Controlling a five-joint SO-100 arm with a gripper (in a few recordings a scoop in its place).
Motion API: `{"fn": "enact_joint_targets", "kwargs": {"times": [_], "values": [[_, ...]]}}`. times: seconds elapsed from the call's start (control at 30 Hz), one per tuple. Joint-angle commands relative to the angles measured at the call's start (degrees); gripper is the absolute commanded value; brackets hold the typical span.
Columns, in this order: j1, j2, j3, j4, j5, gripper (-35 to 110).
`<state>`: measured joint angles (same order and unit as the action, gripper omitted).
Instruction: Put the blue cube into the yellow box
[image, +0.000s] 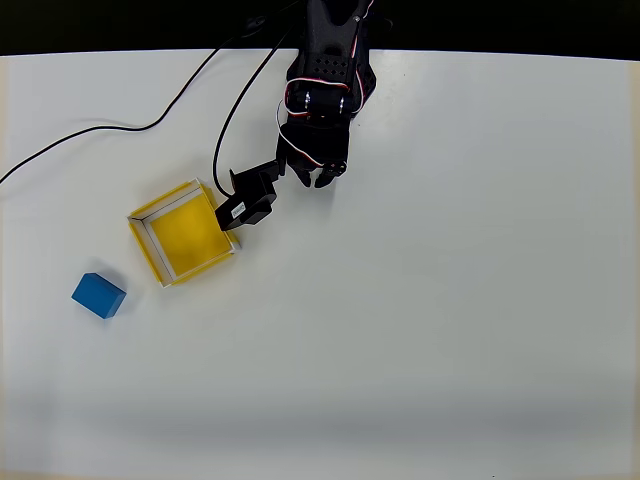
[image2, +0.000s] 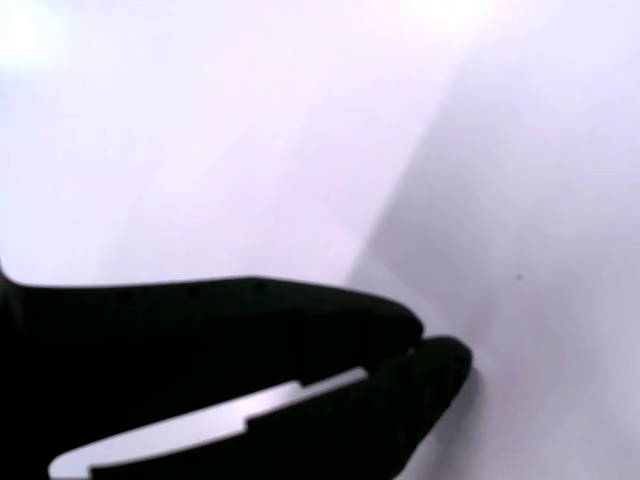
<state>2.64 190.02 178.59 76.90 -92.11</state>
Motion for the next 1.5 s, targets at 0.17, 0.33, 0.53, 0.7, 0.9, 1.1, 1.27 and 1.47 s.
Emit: {"fn": "enact_joint_targets", "kwargs": {"times": [0.17,0.33,0.53,0.7,0.9,1.1,1.27,1.47], "values": [[-2.8,1.7,1.6,0.6,-2.5,1],[-2.8,1.7,1.6,-2.1,-1.8,2],[0.4,0.9,-3.7,-6.7,-5.4,4],[4.0,-8.6,-16.6,-8.3,-7.5,9],[10.2,-22.3,-36.8,-9.7,-3.0,24],[19.2,-38.7,-55.4,-10.8,0.0,35],[28.0,-53.7,-68.5,-13.3,-0.2,41],[36.7,-69.1,-80.1,-22.1,0.2,41]]}}
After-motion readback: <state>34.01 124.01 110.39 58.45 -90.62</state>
